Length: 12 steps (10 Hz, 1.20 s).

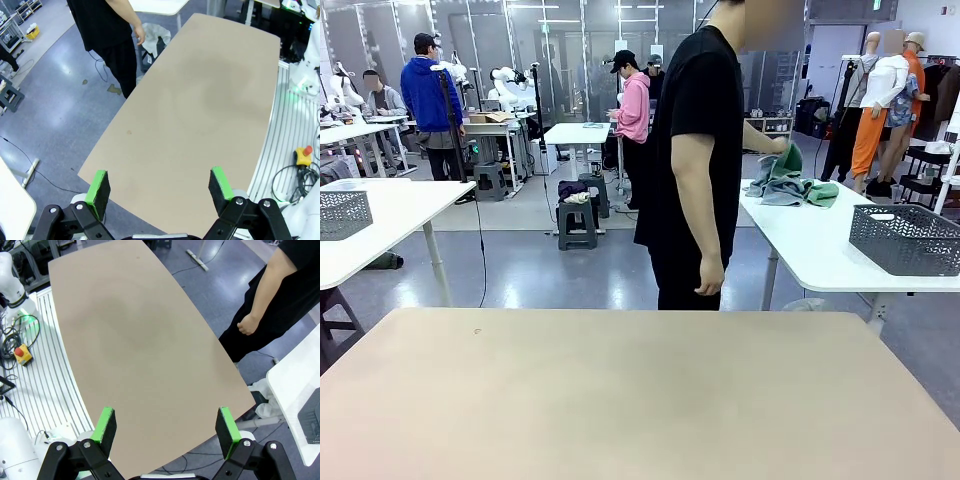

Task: Fold the towels and place them in the basket.
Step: When a person lays out a Towel with hook on the table, fold it in half twice.

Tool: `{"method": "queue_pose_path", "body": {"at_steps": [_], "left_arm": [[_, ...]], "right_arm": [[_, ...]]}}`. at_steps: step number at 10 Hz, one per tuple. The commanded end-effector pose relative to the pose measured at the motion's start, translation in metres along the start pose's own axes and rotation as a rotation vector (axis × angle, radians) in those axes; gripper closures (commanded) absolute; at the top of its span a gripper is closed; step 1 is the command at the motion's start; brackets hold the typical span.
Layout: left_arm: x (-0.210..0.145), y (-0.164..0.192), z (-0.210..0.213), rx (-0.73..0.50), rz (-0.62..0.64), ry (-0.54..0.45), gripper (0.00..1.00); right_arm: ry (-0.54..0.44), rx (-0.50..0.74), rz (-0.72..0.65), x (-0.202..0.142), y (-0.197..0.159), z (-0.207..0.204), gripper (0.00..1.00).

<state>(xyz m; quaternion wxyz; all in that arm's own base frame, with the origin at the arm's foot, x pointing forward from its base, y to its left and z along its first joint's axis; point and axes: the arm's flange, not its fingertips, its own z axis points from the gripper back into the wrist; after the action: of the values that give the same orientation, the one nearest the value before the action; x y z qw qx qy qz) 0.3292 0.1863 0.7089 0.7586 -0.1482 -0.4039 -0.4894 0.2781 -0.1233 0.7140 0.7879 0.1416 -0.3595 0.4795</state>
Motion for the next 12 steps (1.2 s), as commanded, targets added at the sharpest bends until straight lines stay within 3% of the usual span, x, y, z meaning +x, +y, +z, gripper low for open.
{"method": "queue_pose_path", "body": {"at_steps": [1,12], "left_arm": [[0.0009,-0.0002,-0.0005,-0.004,-0.007,-0.005,0.0],[0.0009,-0.0002,-0.0005,-0.004,-0.007,-0.005,0.0]], "right_arm": [[0.0,0.001,-0.001,-0.0005,0.0004,-0.0004,0.0],[0.0,0.001,-0.001,-0.0005,0.0004,-0.0004,0.0]]}}
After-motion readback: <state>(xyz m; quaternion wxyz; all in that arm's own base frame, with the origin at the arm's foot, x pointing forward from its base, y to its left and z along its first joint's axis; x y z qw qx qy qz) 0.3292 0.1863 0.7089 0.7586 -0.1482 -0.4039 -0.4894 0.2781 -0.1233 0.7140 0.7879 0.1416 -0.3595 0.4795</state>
